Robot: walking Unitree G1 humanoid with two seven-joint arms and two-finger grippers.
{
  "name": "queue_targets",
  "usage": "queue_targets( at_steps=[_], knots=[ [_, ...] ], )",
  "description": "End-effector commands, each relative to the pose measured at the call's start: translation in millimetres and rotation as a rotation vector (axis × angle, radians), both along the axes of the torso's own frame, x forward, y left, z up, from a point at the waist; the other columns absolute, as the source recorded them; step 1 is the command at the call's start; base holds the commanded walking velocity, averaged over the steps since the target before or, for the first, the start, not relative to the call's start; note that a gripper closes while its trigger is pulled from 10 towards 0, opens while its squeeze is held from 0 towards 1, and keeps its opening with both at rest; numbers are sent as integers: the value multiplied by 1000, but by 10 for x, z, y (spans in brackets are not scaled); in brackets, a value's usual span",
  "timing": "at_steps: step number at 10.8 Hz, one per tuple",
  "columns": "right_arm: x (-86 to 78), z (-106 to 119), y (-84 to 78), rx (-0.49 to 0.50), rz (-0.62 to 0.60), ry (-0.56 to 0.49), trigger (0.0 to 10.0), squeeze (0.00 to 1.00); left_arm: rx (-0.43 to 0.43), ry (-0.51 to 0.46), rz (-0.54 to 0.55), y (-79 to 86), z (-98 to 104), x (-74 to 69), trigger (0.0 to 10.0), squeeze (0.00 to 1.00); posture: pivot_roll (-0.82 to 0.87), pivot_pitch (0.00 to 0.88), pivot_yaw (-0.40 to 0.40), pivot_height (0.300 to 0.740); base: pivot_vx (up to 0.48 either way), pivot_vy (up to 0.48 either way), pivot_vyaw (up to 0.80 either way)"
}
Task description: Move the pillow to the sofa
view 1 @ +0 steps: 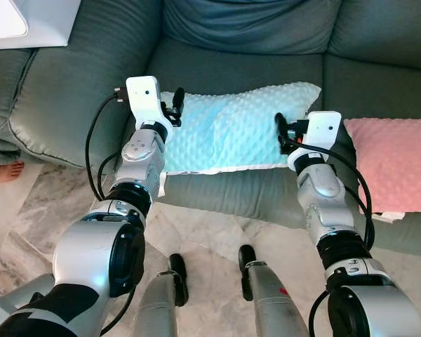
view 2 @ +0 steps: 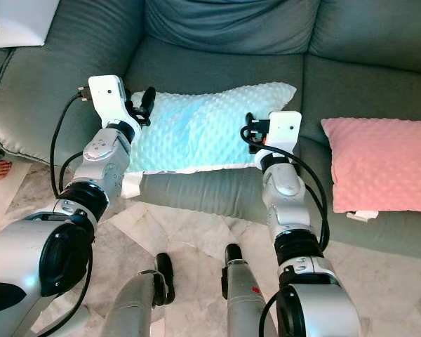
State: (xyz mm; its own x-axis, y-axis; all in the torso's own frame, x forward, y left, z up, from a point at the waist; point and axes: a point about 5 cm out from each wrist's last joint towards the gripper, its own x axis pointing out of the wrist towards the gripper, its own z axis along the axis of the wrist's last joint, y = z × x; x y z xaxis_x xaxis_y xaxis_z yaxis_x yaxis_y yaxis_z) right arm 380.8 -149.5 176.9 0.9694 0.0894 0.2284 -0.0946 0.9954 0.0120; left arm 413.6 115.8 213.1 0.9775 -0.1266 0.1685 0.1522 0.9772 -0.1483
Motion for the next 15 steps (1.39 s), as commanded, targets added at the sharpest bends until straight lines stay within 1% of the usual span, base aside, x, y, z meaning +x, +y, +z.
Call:
queue_targets(
  at_steps=[1, 3, 4, 5, 7, 8, 9, 10, 11, 12, 13, 14, 15],
  knots=[
    [-32, -110, 56, -3, 28, 27, 10000, 1000, 2, 39, 7, 37, -124, -21, 10000, 1000, -267, 519, 84, 740, 0, 0, 0],
    [-54, -109, 129, -18, 64, 19, 10000, 1000, 18, 34, -1, 72, -148, -30, 10000, 1000, -262, 504, 83, 740, 0, 0, 0],
    [-73, -132, 151, -27, 78, 21, 10000, 1000, 20, 33, 4, 121, -169, -38, 10000, 1000, -257, 497, 82, 740, 0, 0, 0],
    [-100, -161, 148, -33, 79, 24, 10000, 1000, 21, 35, 17, 204, -205, -50, 10000, 1000, -247, 483, 85, 740, 0, 0, 0],
    [-161, -269, 116, -126, 34, 70, 10000, 1000, 38, 33, 32, 398, -295, -94, 10000, 1000, -227, 450, 89, 740, 0, 0, 0],
    [-183, -323, 59, -158, -14, 98, 10000, 1000, 43, 24, 40, 506, -350, -132, 10000, 1000, -215, 411, 94, 740, 0, 0, 0],
    [-235, -363, 20, -200, -48, 113, 10000, 1000, 55, 27, 41, 583, -418, -173, 10000, 1000, -209, 395, 97, 740, 0, 0, 0],
    [-279, -414, 1, -242, -68, 131, 10000, 1000, 56, 46, 35, 642, -520, -222, 10000, 1000, -202, 358, 101, 740, 0, 0, 0],
    [-348, -488, -45, -265, -120, 170, 10000, 1000, 62, 78, 32, 705, -672, -300, 10000, 1000, -202, 304, 102, 740, 0, 0, 0],
    [-406, -539, -78, -265, -151, 198, 10000, 1000, 74, 92, 31, 743, -776, -363, 10000, 1000, -200, 286, 100, 740, 0, 0, 0],
    [-508, -598, -96, -270, -167, 221, 10000, 1000, 84, 129, 49, 805, -943, -465, 10000, 1000, -200, 252, 101, 740, 0, 0, 0],
    [-594, -633, -81, -265, -158, 231, 10000, 1000, 96, 163, 54, 852, -1072, -552, 10000, 1000, -206, 223, 97, 740, 0, 0, 0],
    [-668, -666, -64, -267, -147, 242, 10000, 1000, 94, 184, 57, 895, -1150, -613, 10000, 1000, -209, 198, 90, 740, 0, 0, 0]
  ],
)
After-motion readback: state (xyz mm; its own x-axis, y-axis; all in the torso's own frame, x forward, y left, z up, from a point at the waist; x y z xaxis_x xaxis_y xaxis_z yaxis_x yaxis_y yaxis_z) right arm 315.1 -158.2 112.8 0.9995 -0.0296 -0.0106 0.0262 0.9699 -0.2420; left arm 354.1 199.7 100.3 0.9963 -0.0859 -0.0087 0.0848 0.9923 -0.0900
